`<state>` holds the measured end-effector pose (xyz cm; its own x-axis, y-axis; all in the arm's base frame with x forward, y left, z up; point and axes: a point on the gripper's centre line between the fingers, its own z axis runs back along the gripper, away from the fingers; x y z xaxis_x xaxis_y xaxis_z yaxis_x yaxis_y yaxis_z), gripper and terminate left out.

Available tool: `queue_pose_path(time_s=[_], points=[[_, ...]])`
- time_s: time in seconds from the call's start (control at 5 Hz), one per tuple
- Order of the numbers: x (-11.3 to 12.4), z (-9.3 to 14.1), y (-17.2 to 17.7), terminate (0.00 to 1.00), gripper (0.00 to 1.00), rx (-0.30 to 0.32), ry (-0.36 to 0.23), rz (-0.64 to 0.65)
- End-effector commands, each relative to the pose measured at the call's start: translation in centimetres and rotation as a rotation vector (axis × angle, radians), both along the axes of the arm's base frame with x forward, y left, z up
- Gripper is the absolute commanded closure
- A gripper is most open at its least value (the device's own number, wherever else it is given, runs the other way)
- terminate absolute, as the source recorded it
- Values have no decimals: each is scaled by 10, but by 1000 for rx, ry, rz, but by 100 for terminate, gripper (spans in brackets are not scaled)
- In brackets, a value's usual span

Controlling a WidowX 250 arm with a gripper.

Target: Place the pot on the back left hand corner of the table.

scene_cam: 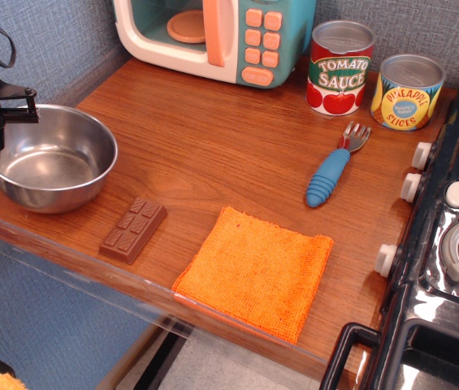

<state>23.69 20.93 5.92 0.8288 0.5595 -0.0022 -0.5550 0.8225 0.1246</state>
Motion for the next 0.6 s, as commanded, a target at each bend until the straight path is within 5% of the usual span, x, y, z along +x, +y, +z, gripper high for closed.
queue_pose_path(time_s=[0.0, 0.2, 0.4], points=[[-3, 24, -8, 0, 0, -27, -136, 48], [15, 58, -27, 0, 0, -4, -247, -53], [31, 93, -58, 0, 0, -7, -347, -304]])
